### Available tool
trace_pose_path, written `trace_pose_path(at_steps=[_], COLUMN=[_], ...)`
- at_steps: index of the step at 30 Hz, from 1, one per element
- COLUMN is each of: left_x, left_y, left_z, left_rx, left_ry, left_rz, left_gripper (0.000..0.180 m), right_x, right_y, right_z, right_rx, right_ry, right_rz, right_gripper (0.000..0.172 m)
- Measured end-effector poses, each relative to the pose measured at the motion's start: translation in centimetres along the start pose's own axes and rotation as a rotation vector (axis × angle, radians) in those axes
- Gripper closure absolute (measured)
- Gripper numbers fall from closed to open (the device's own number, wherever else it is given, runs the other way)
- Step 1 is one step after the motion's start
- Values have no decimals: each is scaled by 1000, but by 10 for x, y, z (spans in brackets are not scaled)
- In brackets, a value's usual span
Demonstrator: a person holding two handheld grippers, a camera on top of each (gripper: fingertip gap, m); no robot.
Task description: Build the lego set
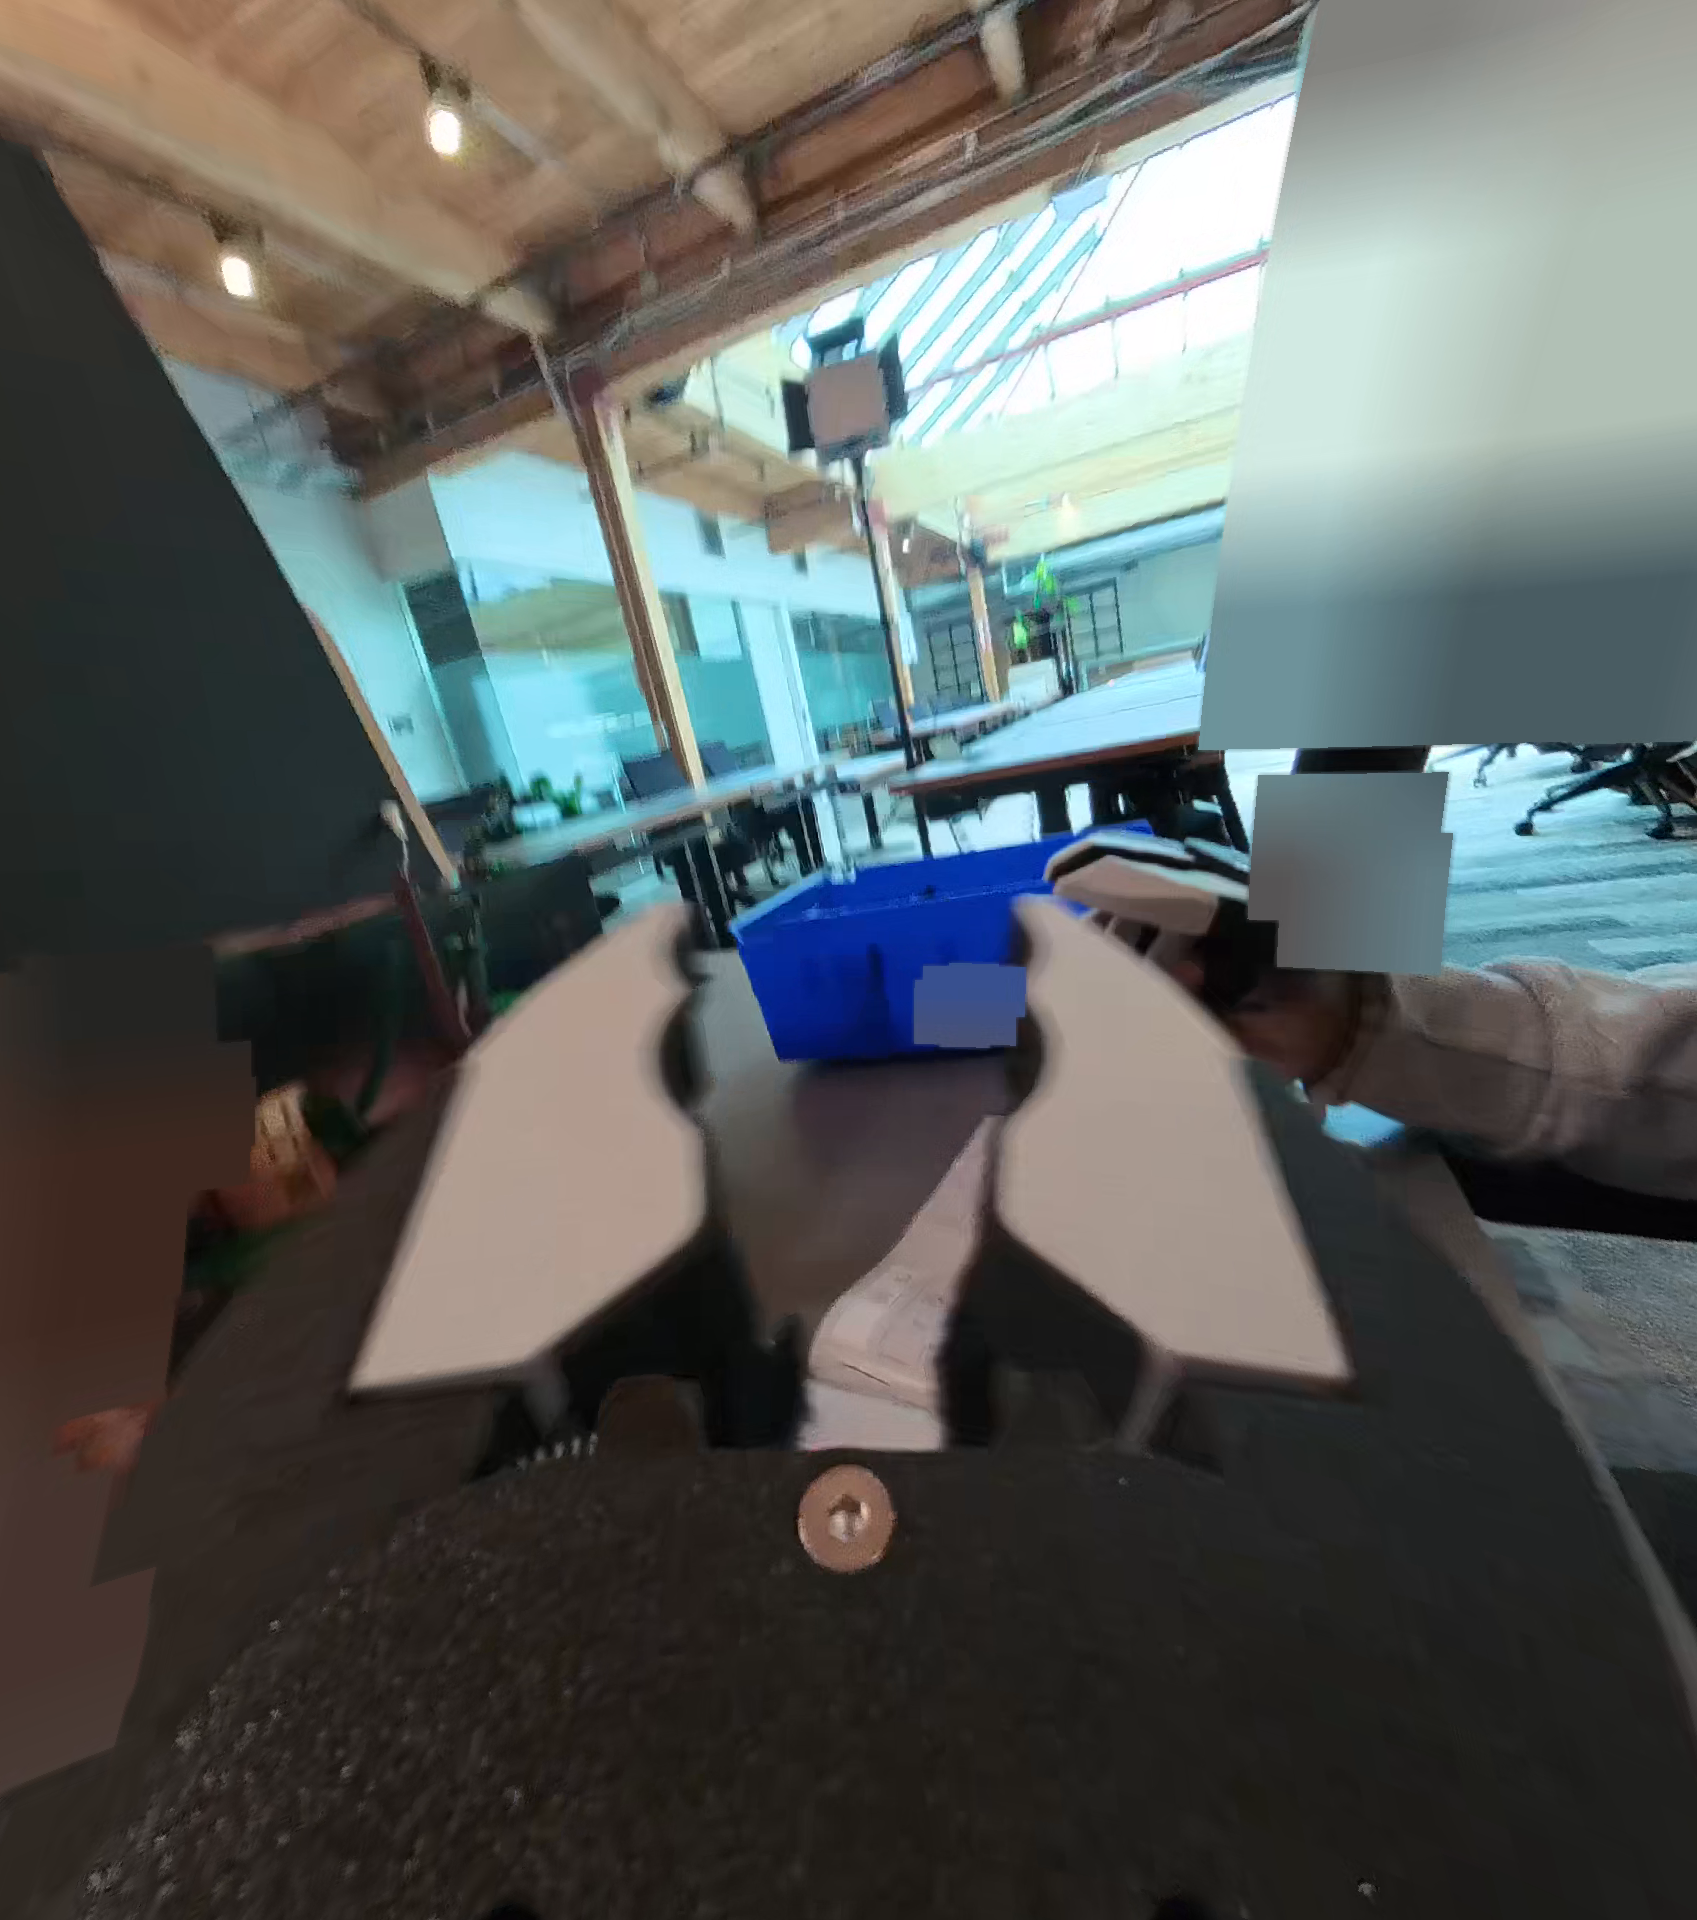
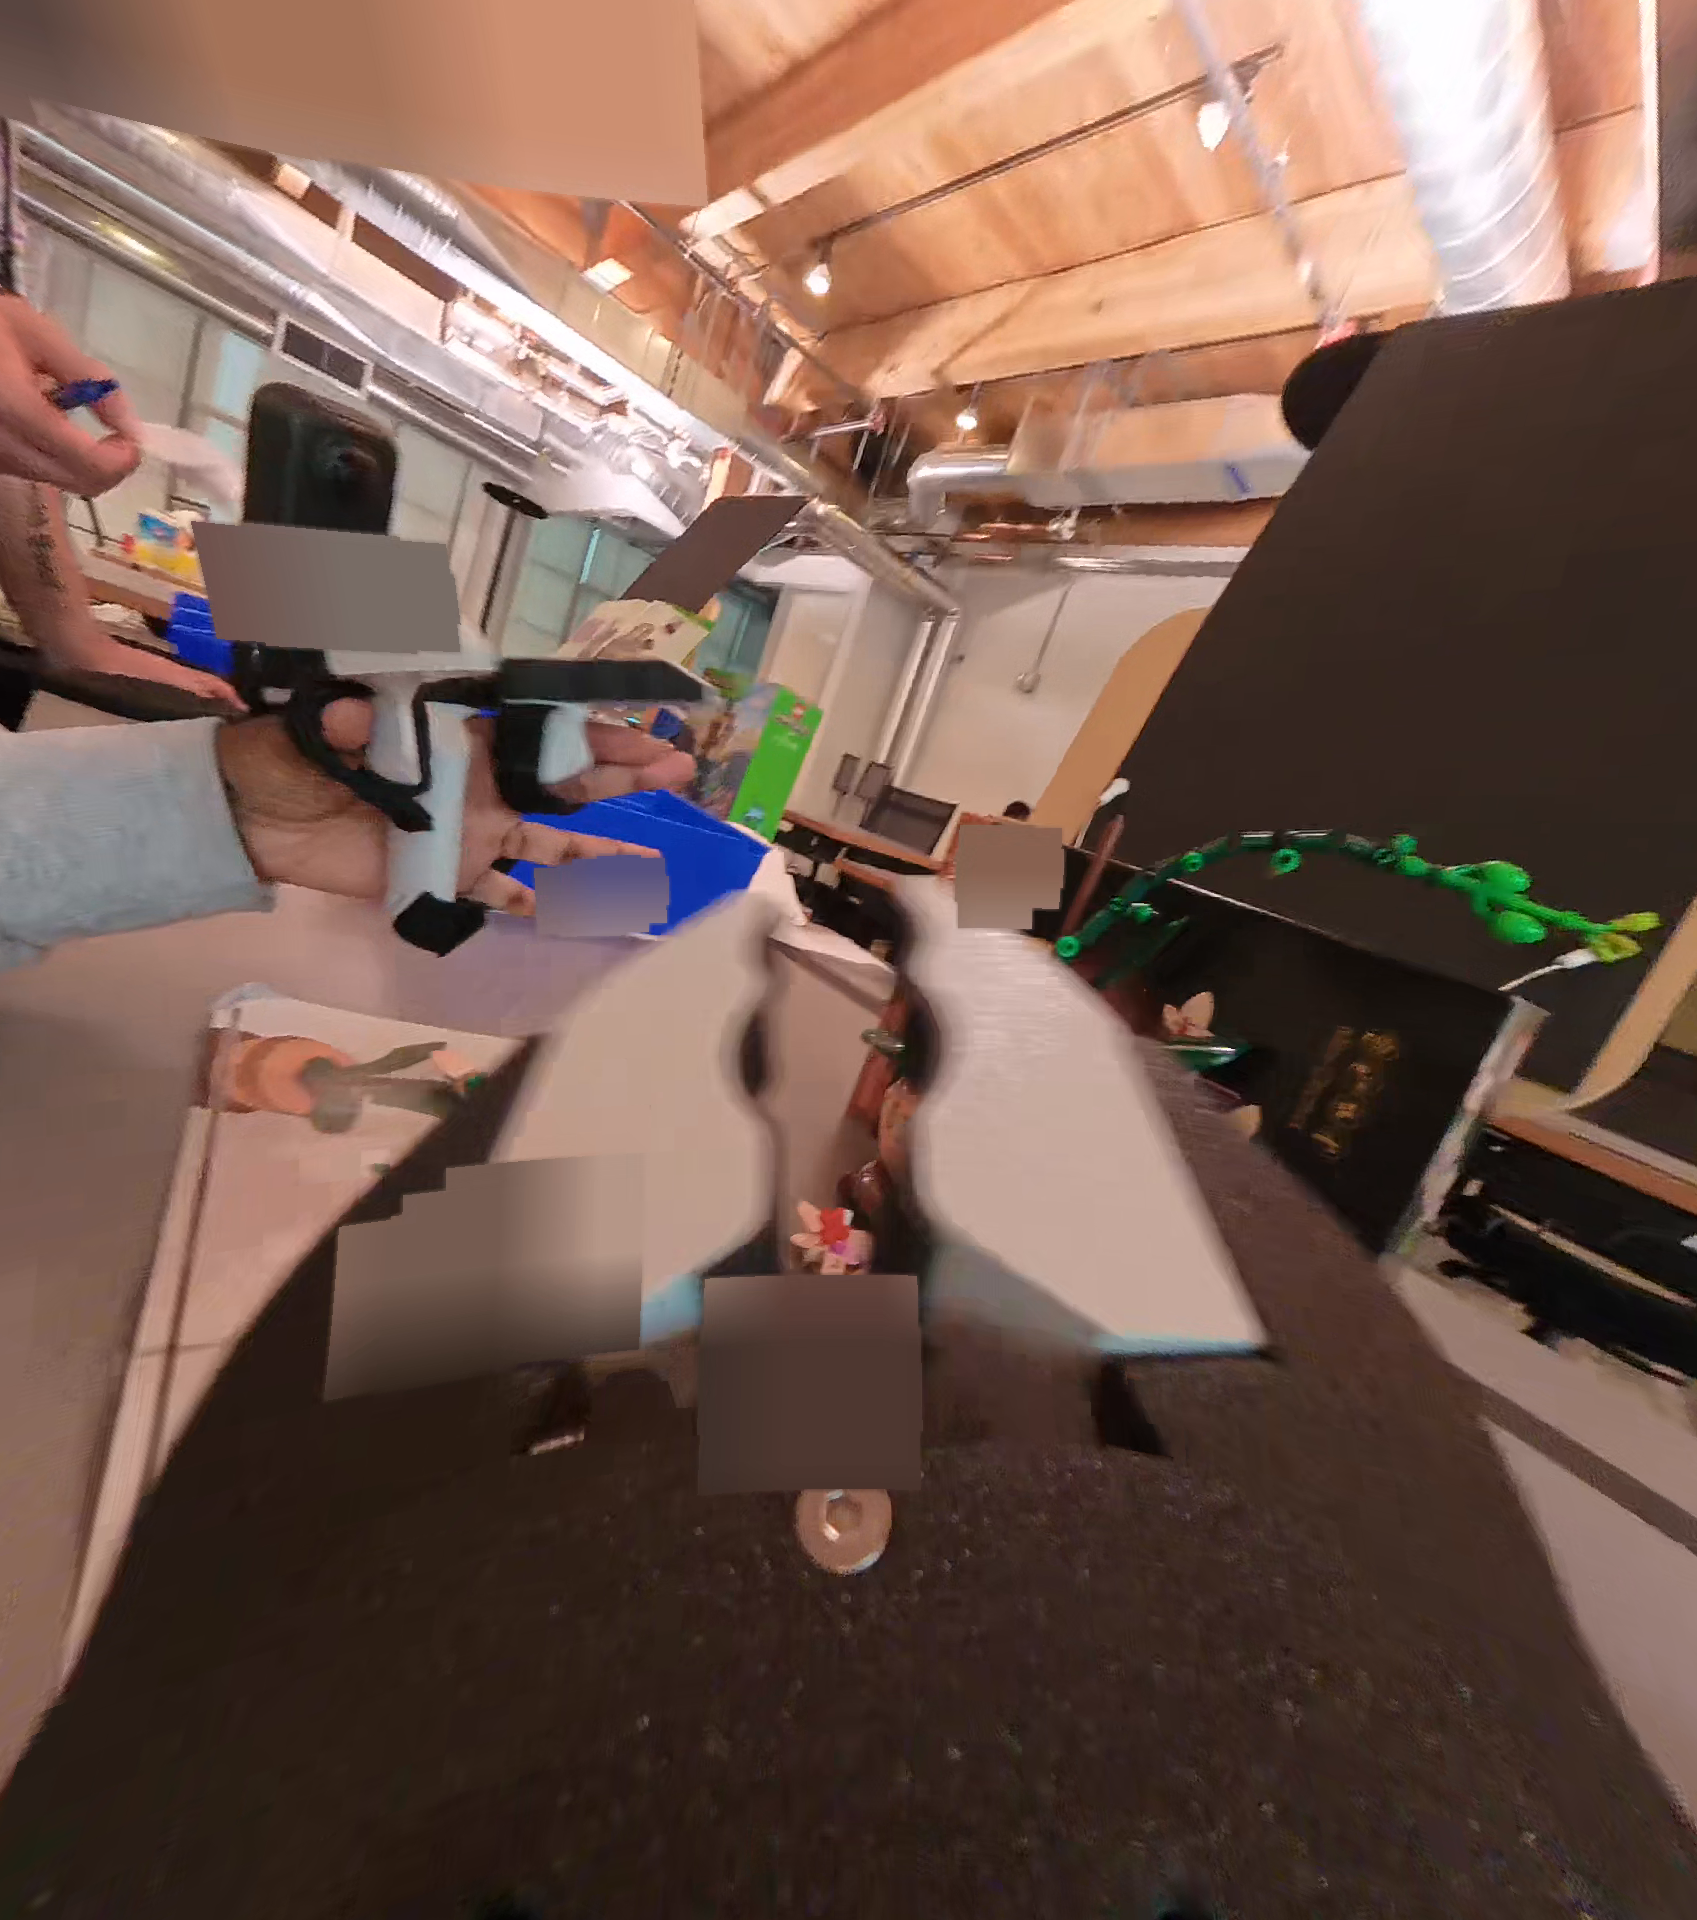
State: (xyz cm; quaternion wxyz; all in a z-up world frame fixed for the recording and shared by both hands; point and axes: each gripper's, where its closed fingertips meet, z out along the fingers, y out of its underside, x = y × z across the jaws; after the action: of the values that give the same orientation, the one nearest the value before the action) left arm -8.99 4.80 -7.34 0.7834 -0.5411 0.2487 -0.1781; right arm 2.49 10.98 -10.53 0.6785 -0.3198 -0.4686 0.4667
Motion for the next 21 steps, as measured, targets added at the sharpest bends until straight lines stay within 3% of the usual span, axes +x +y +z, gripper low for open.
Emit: trace_pose_path(at_steps=[1,2,6,7,8,10,11,12,13,14,15,16,20,21], left_x=[-1,-6,-2,-3,-4,-9,-14,-19,-23,-26,-30,-36,-51,-54], left_y=[-7,-13,10,12,13,18,22,26,28,27,22,18,28,27], left_z=[-2,-4,-1,1,2,3,3,3,1,-2,-6,-10,-18,-20], left_rx=[54,96,-41,-45,-39,-44,-60,-74,-77,-59,-22,11,-16,-2], left_ry=[-20,-63,-29,-46,-55,-85,-111,-138,-161,-181,-216,-257,-344,-371], left_rz=[31,44,99,110,103,82,86,101,125,155,180,185,209,221], left_gripper=[162,180,180,178,162,110,95,94,106,149,180,180,180,167], right_x=[4,7,8,7,6,8,9,11,13,16,17,18,21,22], right_y=[0,1,10,11,12,15,16,17,18,18,14,10,20,21], right_z=[-2,-3,-4,-4,-4,-4,-4,-4,-5,-7,-10,-12,-10,-10], right_rx=[3,-4,-40,-31,-26,-12,-4,0,-2,-4,5,19,-36,-46], right_ry=[24,43,48,45,41,52,60,64,75,90,97,106,128,140], right_rz=[-5,-8,-52,-62,-58,-22,-2,11,14,3,-32,-60,-69,-91], right_gripper=[172,172,170,163,152,130,118,111,112,122,165,172,172,170])
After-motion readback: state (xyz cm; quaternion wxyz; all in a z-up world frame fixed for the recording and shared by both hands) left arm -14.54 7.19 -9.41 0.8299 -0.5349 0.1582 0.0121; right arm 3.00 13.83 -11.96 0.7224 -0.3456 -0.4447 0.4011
